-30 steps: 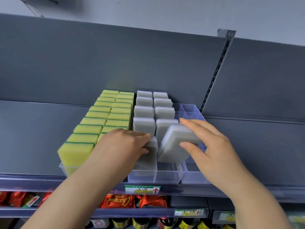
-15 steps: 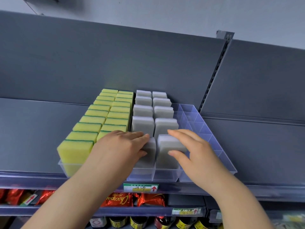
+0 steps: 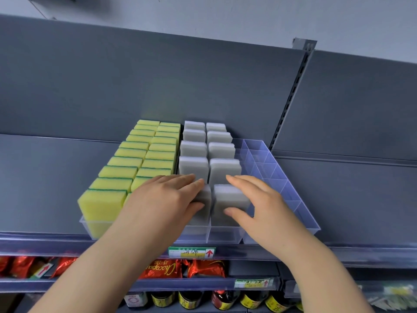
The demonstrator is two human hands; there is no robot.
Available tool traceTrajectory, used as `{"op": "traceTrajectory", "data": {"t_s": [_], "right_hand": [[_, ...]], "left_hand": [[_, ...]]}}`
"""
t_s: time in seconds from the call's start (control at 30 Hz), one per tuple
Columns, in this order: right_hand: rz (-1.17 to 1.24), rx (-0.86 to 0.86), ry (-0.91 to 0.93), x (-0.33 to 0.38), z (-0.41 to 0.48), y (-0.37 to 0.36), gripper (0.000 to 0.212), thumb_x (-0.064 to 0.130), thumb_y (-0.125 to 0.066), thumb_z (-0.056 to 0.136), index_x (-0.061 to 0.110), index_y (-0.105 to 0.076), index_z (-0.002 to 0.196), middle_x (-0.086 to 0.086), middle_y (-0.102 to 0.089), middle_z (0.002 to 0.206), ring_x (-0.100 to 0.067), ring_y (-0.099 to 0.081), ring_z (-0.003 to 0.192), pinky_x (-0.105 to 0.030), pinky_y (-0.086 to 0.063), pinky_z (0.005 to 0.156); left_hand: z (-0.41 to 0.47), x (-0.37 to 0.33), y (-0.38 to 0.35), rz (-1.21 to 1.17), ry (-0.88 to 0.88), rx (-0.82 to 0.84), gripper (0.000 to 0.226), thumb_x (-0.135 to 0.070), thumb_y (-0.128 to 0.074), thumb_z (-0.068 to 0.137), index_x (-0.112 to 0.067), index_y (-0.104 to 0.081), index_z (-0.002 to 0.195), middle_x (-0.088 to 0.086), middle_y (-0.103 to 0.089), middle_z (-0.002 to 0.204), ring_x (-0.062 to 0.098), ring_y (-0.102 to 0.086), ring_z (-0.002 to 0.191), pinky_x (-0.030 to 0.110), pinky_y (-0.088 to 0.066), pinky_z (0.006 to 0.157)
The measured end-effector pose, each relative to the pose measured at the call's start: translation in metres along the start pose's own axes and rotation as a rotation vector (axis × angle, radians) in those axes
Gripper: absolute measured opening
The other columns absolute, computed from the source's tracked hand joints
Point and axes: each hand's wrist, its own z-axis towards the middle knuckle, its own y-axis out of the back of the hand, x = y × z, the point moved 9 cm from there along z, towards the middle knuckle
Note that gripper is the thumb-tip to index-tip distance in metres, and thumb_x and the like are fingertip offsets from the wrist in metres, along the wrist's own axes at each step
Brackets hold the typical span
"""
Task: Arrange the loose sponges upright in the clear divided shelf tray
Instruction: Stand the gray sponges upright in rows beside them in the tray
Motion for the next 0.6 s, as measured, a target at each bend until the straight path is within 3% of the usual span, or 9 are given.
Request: {"op": "traceTrajectory", "data": {"t_s": [0.37,0.5,0.6], "right_hand": [[-0.179,-0.097,0.065,-0.013,-0.031,0.047,0.054,0.038,-0.053,0.09,0.034,-0.033,0.14,0.024,-0.032,0.141,0.01,-0.021,0.129,-0.004,-0.013,0.1],[-0.236,-0.145,-0.025,-0.054,-0.076,0.085,0.051,0.039,-0.051,0.09,0.033,-0.036,0.138,0.024,-0.033,0.14,0.009,-0.022,0.128,-0.003,-0.012,0.098],[-0.278,-0.164,-0.159,-0.102,-0.126,0.116,0.048,0.042,-0.046,0.092,0.034,-0.037,0.138,0.023,-0.032,0.141,0.006,-0.024,0.13,-0.01,-0.019,0.103]], "left_hand": [[0.028,-0.063,0.012,-0.041,-0.121,-0.095,0.04,-0.035,-0.043,0.085,-0.016,-0.07,0.106,-0.001,-0.071,0.098,0.021,-0.067,0.086,0.031,-0.053,0.068],[0.049,-0.125,0.002,-0.086,-0.216,-0.122,0.039,-0.034,-0.044,0.083,-0.016,-0.069,0.107,-0.001,-0.07,0.098,0.023,-0.067,0.086,0.032,-0.053,0.069],[0.062,-0.191,-0.013,-0.141,-0.304,-0.118,0.038,-0.034,-0.043,0.083,-0.017,-0.069,0.107,-0.003,-0.07,0.097,0.023,-0.066,0.085,0.032,-0.054,0.068]]}}
